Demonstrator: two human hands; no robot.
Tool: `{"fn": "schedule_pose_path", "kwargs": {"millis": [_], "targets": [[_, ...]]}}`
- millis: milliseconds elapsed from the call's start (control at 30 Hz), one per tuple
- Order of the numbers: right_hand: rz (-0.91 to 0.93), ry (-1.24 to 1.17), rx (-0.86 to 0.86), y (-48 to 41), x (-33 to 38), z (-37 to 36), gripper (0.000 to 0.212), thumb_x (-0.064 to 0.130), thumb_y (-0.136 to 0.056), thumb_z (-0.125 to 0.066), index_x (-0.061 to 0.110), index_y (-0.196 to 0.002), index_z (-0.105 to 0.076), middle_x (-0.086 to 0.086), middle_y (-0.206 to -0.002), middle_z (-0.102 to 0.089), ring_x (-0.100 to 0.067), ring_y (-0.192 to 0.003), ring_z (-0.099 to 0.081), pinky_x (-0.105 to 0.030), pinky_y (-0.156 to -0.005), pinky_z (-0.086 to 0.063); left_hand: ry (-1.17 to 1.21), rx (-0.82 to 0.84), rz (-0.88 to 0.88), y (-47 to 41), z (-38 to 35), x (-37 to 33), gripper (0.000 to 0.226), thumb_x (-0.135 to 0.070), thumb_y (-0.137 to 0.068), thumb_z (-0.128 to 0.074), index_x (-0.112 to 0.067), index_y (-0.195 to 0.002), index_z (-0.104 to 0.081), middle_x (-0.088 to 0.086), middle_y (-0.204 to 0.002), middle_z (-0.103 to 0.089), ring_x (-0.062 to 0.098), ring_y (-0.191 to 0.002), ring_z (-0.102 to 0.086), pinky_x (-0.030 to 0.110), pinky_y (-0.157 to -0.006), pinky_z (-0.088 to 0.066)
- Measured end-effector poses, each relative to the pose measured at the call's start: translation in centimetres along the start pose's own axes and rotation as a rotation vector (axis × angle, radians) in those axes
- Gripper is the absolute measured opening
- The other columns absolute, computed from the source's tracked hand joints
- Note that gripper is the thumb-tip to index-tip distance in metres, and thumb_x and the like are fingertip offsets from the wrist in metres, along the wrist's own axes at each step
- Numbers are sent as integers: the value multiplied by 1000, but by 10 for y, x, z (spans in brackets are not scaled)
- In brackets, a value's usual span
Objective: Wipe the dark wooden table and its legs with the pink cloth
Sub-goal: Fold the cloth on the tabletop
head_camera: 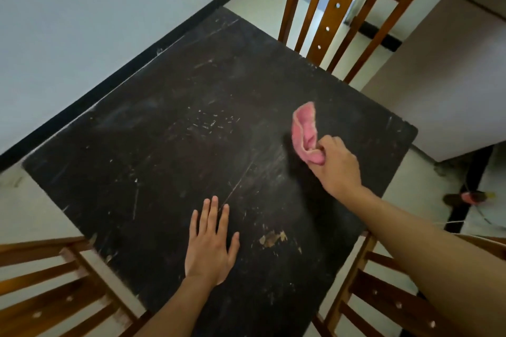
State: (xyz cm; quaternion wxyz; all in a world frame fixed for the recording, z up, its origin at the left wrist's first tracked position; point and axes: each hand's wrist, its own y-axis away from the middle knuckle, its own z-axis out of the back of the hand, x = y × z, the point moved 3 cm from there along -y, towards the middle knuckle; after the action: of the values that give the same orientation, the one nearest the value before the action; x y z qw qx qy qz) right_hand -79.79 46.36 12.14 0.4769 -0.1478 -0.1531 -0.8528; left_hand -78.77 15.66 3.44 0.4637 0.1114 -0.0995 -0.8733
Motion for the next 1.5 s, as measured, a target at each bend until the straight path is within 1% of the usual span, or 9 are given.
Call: {"fn": "schedule_pose_path", "kwargs": {"millis": [200, 333, 533, 767, 967, 1100, 1233, 1367, 1500], "targets": [[285, 94, 138, 58, 24, -6, 52, 19, -86, -71, 25, -132, -47, -1, -123, -47, -15, -88, -64, -28, -81, -56, 19, -6, 7, -2, 2, 0, 68, -52, -99, -9, -8, -146, -34, 16, -157, -22, 29, -147, -15, 50, -115, -16], [428, 115, 197, 92, 24, -20, 74, 20, -83, -75, 25, -145, -35, 1, -112, -61, -12, -88, -61, -22, -80, -53, 25, -16, 6, -2, 0, -1, 66, -51, -97, -21, -9, -147, -33, 15, -158, -21, 29, -147, -14, 50, -115, -15], [512, 105, 76, 121, 11, -25, 35, 10, -65, -88, 20, -93, -71, 6, -89, -68, -9, -74, -65, -23, -70, -58, 79, -59, 10, -5, 5, 0, 65, -52, -95, -26, -13, -145, -40, 15, -156, -26, 28, -146, -20, 48, -117, -14], [306, 83, 190, 135, -13, -22, 13, 15, -84, -72, 25, -91, -69, 4, -115, -57, -12, -96, -58, -25, -79, -55, 150, 55, -476, -59, 46, -60, 56, -49, -92, -50, -32, -144, -41, 7, -159, -20, 25, -147, -13, 40, -116, -12], [173, 54, 175, 130, -36, 4, 25, 14, -90, -64, 21, -113, -68, 0, -125, -54, -15, -109, -55, -22, -89, -51, 622, 169, -128, -72, 69, -41, 18, -11, -90, -56, -9, -93, -74, 8, -91, -71, 26, -88, -64, 39, -78, -51], [36, 60, 284, 125, -38, 2, 20, 13, -95, -57, 24, -105, -70, 3, -138, -47, -16, -125, -48, -24, -99, -44, 486, 357, -17, -58, 67, -2, 25, -12, -90, -56, -16, -110, -70, 2, -106, -69, 17, -95, -63, 39, -85, -54], [-327, -193, 123, 117, -27, -10, 21, 32, -99, -50, 23, -116, -61, 1, -119, -61, -12, -101, -59, -24, -81, -46, 360, 102, 77, -52, 78, 4, 42, -16, -92, -57, -22, -133, -53, 0, -129, -50, 17, -112, -51, 37, -93, -50], [-530, -32, 218, 102, 2, -32, 62, 70, -89, -43, 22, -128, -49, -2, -118, -62, -22, -104, -62, -38, -84, -47, 156, -64, -272, -33, 85, -34, 36, -16, -94, -50, -18, -129, -57, 7, -137, -47, 23, -122, -44, 35, -99, -38], [-540, 60, 303, 96, 21, -57, 47, 40, -88, -63, 21, -126, -43, -5, -116, -61, -25, -102, -63, -39, -85, -52, 12, 95, -364, -4, 38, -17, 48, -30, -101, -41, -28, -148, -35, 11, -158, -24, 31, -145, -24, 44, -116, -19]]}}
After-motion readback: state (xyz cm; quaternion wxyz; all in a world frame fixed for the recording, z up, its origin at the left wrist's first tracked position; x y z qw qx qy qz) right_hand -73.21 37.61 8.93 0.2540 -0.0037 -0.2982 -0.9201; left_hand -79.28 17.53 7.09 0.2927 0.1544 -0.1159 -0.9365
